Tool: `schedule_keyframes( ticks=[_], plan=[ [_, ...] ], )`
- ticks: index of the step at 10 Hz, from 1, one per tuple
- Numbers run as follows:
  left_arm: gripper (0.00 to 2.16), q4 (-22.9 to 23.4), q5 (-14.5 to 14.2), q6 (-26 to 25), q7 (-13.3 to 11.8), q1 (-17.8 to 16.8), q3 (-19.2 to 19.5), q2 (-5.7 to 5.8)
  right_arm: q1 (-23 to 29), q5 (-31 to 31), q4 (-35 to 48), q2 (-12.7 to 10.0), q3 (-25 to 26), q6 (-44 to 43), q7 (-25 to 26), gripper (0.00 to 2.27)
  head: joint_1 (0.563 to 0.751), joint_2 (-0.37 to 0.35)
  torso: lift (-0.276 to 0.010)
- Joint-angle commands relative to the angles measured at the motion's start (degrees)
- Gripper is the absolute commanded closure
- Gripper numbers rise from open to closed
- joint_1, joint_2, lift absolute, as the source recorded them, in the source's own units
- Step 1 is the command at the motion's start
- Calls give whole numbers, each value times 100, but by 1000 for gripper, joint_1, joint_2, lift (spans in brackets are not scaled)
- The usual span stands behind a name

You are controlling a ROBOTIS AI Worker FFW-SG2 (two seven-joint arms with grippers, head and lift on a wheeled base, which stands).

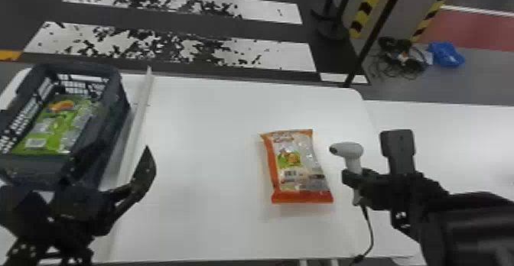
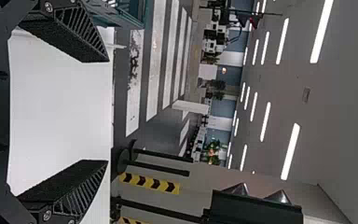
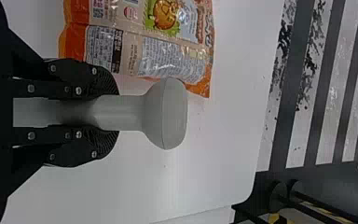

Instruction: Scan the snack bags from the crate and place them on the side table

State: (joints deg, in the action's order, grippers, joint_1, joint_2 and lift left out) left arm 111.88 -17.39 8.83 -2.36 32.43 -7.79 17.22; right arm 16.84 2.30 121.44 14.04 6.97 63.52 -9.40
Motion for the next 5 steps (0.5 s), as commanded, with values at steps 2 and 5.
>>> schedule_keyframes(
  ticks=[2, 5],
  plan=[
    [103, 0, -1, 0, -1, 0, -3, 0, -242, 60, -665, 99, 181, -379, -9, 2246, 695, -214, -50],
    [103, 18, 8, 35, 7, 18, 6, 0, -550, 51, -1491, 204, 190, -713, -9, 2250, 695, -244, -50]
  ],
)
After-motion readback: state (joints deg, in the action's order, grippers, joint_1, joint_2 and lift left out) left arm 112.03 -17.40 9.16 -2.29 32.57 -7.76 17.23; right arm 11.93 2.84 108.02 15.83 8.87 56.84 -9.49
